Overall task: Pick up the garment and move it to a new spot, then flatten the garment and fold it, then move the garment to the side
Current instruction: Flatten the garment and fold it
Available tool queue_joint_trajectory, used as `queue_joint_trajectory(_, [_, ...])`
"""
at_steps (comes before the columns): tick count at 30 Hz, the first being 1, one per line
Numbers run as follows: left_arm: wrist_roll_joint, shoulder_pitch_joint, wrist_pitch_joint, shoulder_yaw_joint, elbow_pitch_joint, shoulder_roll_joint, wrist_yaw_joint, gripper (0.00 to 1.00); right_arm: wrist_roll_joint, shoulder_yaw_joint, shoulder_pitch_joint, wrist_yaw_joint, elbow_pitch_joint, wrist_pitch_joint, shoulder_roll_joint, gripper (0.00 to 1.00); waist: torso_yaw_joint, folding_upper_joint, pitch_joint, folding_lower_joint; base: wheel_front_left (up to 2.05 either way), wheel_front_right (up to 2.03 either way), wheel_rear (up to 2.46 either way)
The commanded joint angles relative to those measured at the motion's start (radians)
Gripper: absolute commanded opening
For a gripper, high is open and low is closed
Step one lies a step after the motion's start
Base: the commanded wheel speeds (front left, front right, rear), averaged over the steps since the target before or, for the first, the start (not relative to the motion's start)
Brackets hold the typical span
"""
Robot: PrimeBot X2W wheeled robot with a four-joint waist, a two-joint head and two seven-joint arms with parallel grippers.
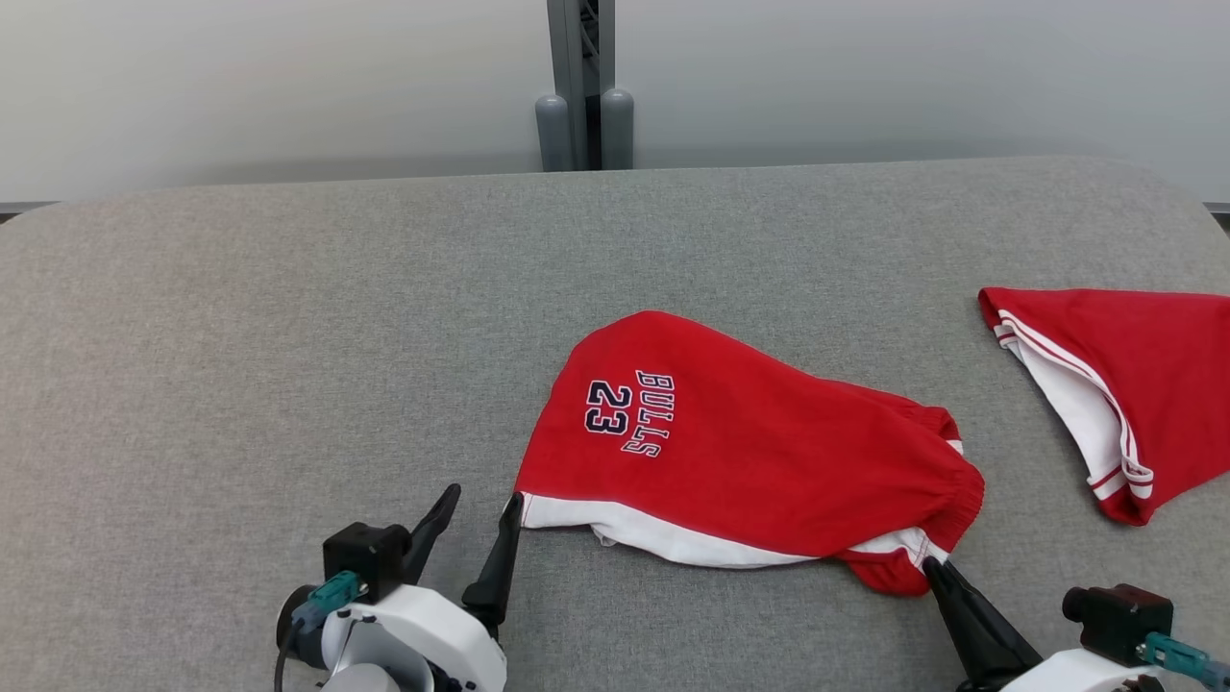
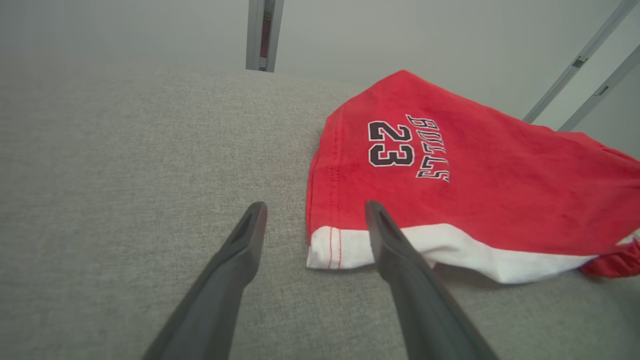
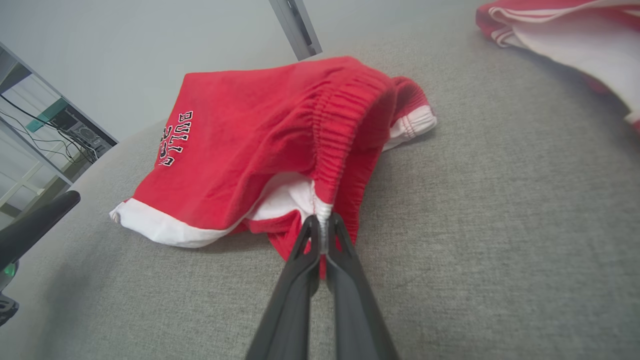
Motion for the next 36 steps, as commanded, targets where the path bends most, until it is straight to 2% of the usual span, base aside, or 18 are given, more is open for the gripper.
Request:
queue_joint_trajectory(1, [-0.008,-0.025,0.0,-0.012,0.019,0.005,-0.007,1.0,0.007,0.004,-0.016,0.0,0.001,-0.008,-0.005,0.0,-0.001,-0.0001,0.0,0.0,0.0,0.0,0.0])
queue_joint_trajectory(17, [-0.171,-0.123,-0.001,-0.193,0.225,0.025,-0.008,1.0,0.028,0.048,-0.036,0.0,0.032,-0.02,-0.013,0.0,-0.028,-0.0001,-0.005,0.0,0.0,0.0,0.0])
queue_joint_trajectory(32, [-0.225,-0.145,-0.001,-0.232,0.236,0.027,-0.007,1.0,0.046,0.079,-0.056,0.0,0.05,-0.028,-0.025,0.0,-0.033,-0.0001,-0.001,0.0,0.0,0.0,0.0])
queue_joint_trajectory(33, [-0.23,-0.145,-0.001,-0.237,0.234,0.026,-0.007,0.82,0.048,0.08,-0.057,0.0,0.05,-0.029,-0.026,0.0,-0.032,-0.0001,0.0,0.0,0.0,0.0,0.0])
queue_joint_trajectory(34, [-0.236,-0.147,-0.001,-0.242,0.233,0.027,-0.007,0.59,0.049,0.081,-0.058,0.0,0.05,-0.029,-0.028,0.0,-0.032,-0.0001,0.0,0.0,0.0,0.0,0.0])
queue_joint_trajectory(36, [-0.245,-0.15,-0.001,-0.252,0.229,0.026,-0.007,0.0,0.05,0.082,-0.056,0.0,0.049,-0.03,-0.029,0.0,-0.03,-0.0001,0.002,0.0,0.0,0.0,0.0])
